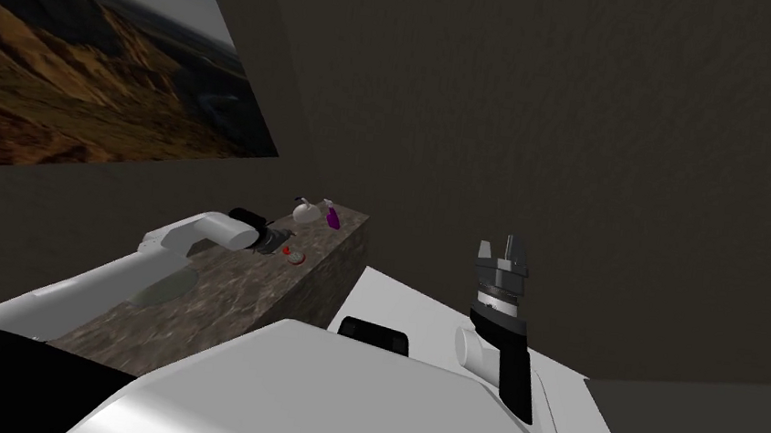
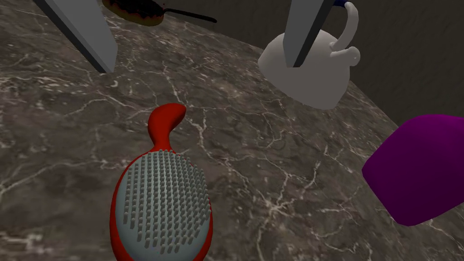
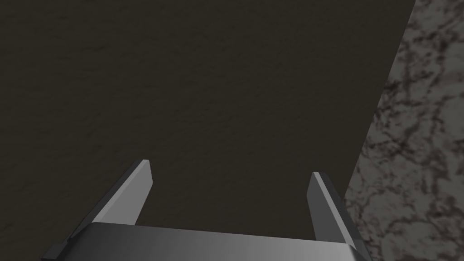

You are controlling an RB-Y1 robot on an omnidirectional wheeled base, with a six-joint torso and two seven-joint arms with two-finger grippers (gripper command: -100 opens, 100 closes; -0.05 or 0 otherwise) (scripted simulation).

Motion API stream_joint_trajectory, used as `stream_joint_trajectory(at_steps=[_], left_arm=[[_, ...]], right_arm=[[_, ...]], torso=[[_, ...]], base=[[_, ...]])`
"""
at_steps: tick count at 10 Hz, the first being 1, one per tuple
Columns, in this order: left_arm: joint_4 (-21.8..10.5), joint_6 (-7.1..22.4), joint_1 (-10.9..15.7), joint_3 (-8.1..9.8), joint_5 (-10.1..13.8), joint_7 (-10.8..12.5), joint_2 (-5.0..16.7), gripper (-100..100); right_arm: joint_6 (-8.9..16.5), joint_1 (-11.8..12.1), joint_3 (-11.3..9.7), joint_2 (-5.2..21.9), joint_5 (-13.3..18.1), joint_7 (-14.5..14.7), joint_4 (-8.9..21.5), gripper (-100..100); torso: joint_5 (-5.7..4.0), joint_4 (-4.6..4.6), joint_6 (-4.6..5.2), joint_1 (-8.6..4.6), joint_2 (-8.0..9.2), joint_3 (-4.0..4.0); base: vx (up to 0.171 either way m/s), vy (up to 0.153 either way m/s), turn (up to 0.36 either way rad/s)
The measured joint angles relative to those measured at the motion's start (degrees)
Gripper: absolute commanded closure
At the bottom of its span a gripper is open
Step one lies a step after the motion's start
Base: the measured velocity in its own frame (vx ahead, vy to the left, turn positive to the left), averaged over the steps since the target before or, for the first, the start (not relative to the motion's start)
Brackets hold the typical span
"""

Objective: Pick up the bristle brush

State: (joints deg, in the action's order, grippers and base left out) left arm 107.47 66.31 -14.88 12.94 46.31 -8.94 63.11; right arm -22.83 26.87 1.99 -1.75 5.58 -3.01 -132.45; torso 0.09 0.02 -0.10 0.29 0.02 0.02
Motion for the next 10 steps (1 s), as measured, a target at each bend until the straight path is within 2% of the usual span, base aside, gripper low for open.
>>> stream_joint_trajectory(at_steps=[3,5,8,9,10], left_arm=[[-3.0,4.3,1.1,-0.93,4.9,-0.6,0.9,-100],[-5.5,6.9,2.7,-3.14,7.1,-0.6,0.7,-100],[-7.8,9.6,3.4,-5.8,9.7,-0.3,-0.1,-100],[-7.9,9.6,3.4,-5.97,9.8,-0.4,-0.2,0],[-7.9,9.6,3.4,-5.95,9.8,-0.4,-0.2,-100]], right_arm=[[0.0,0.0,0.0,0.0,0.0,0.0,0.0,0],[0.0,0.0,0.0,0.0,0.0,0.0,0.0,0],[0.0,0.0,0.0,0.0,0.0,0.0,0.0,0],[0.0,0.0,0.0,0.0,0.0,0.0,0.0,0],[0.0,0.0,0.0,0.0,0.0,0.0,0.0,0]], torso=[[0.0,-0.02,0.03,0.03,-0.07,-0.04],[0.01,-0.03,0.02,0.02,-0.12,-0.07],[-0.02,-0.06,0.01,-0.12,-0.26,-0.15],[-0.05,-0.05,0.0,-0.2,-0.22,-0.13],[-0.06,-0.04,0.0,-0.24,-0.16,-0.09]], base=[[-0.007,0.074,-0.167],[0.009,0.059,-0.114],[0.027,0.03,-0.072],[0.0,0.0,0.0],[0.035,0.011,0.113]])
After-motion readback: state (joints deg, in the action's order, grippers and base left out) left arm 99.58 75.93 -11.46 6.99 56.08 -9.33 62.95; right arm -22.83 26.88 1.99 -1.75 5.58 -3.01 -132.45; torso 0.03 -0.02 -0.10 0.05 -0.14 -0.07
